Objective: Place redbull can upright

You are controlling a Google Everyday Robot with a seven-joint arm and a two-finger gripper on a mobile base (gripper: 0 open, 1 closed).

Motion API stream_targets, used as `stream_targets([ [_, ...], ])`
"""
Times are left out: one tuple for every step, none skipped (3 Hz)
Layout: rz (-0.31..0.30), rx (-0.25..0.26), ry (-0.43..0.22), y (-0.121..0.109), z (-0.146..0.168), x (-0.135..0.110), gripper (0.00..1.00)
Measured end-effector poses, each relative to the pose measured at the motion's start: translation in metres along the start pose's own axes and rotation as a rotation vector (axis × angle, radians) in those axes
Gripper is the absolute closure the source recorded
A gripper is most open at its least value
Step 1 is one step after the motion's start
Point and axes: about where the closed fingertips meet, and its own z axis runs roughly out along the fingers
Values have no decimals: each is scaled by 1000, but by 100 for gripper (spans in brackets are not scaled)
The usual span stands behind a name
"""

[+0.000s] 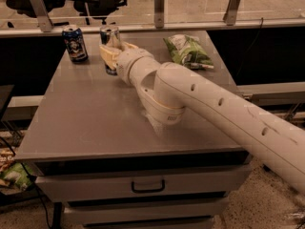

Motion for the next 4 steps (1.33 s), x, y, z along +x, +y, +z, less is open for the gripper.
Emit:
stream_targets([
  [57,2,0,-2,7,8,100],
  [72,0,17,-3,16,17,100],
  [37,-4,41,-2,21,26,100],
  [-5,6,37,-3,23,31,81],
])
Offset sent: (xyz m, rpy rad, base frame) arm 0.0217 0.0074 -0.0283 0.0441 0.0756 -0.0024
